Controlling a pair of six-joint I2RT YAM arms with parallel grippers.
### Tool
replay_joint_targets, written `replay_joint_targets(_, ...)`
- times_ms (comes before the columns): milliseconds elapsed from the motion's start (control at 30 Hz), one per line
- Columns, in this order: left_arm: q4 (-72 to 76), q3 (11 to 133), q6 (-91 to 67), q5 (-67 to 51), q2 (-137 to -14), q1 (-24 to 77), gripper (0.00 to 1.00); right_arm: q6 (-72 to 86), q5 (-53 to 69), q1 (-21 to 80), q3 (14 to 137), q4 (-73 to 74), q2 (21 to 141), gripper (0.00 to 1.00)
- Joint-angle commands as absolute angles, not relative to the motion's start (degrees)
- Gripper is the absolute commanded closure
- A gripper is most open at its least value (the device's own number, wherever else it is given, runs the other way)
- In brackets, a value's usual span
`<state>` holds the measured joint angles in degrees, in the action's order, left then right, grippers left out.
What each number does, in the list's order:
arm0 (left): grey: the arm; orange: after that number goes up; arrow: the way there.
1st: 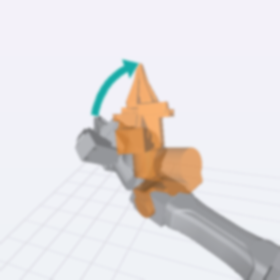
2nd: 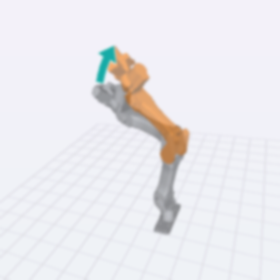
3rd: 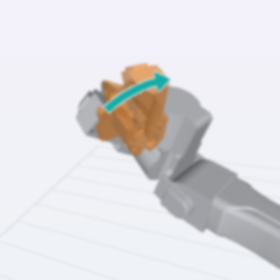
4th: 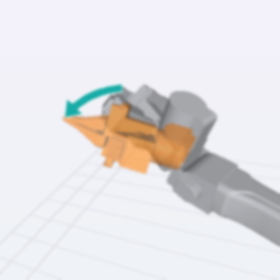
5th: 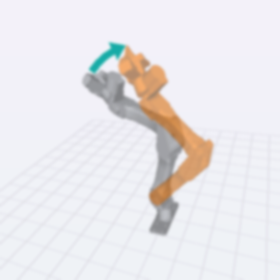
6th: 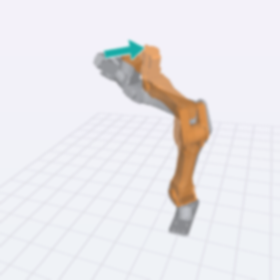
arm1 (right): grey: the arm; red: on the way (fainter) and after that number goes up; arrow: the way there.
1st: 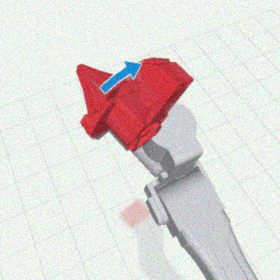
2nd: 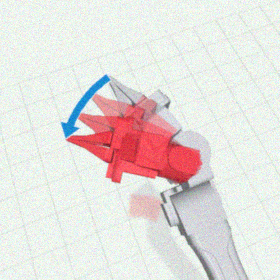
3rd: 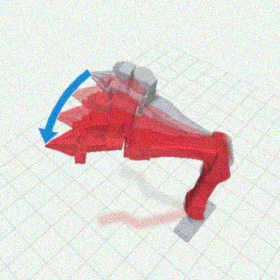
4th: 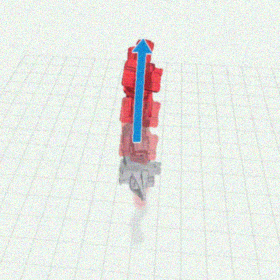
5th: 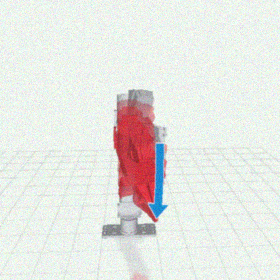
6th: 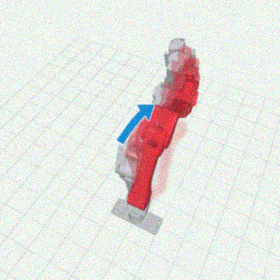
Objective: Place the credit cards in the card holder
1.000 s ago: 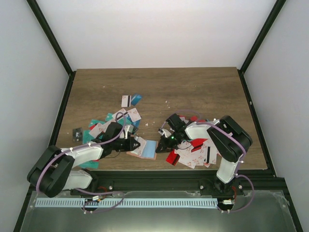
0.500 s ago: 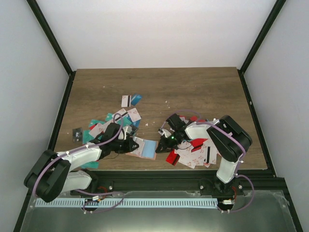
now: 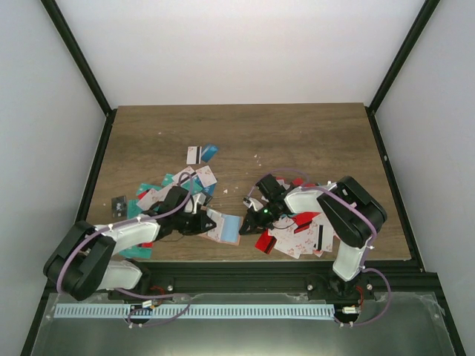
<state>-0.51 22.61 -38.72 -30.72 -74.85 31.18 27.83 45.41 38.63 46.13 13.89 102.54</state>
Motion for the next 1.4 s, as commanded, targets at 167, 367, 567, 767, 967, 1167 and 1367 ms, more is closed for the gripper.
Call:
replay_joint_targets(167, 0.43, 24.77, -35.64, -32.07, -78.14, 31.51, 0.96, 26.67, 39.11, 39.73, 44.99, 16.16, 106.68, 0.91)
replay_joint_targets(367, 2.06, 25.4, -33.17, -32.73, -79.72, 31.55, 0.96, 26.52, 39.2, 39.77, 45.09, 16.18, 106.97, 0.91)
replay_joint_targets(567, 2.94, 25.34, -31.64, -33.13, -81.76, 31.55, 0.96, 26.42, 39.12, 39.75, 45.41, 16.44, 107.56, 0.92)
replay_joint_targets(767, 2.14, 25.01, -33.53, -30.96, -82.26, 31.55, 0.96, 26.48, 39.1, 39.73, 45.7, 16.37, 108.05, 0.92)
replay_joint_targets(967, 6.0, 22.73, -39.02, -31.44, -82.73, 31.55, 0.96, 26.74, 39.28, 39.73, 45.67, 16.0, 108.31, 0.91)
replay_joint_targets(1167, 3.91, 23.69, -39.24, -30.8, -84.98, 31.55, 0.96, 27.07, 39.37, 39.73, 45.2, 15.46, 108.54, 0.92)
replay_joint_targets(1367, 0.52, 25.25, -39.27, -30.66, -83.96, 31.55, 0.96, 26.95, 39.05, 39.73, 44.35, 15.67, 107.03, 0.91)
